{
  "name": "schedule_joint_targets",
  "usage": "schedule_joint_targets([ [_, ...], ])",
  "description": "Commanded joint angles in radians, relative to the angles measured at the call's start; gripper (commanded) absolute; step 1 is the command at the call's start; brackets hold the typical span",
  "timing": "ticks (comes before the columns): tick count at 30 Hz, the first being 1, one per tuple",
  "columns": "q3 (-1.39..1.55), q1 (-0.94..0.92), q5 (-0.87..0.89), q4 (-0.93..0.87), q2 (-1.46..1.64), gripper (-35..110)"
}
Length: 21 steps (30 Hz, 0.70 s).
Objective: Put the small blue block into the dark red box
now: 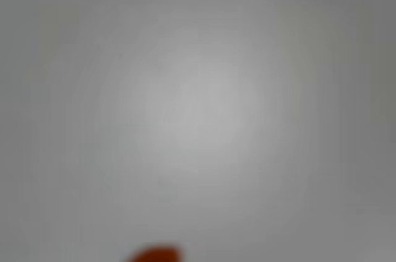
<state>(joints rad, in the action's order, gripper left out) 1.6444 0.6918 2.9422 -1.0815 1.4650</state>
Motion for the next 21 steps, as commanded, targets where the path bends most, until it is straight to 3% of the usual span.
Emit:
schedule_joint_targets([
  [1, -0.189, -0.011, -0.037, -0.075, -0.075, 24],
  [6, -0.46, -0.021, -0.092, -0.225, -0.236, 23],
  [15, -1.453, -0.043, -0.094, -0.723, -0.787, 24],
  [21, -1.658, -0.025, -0.046, -0.718, -0.913, 23],
])
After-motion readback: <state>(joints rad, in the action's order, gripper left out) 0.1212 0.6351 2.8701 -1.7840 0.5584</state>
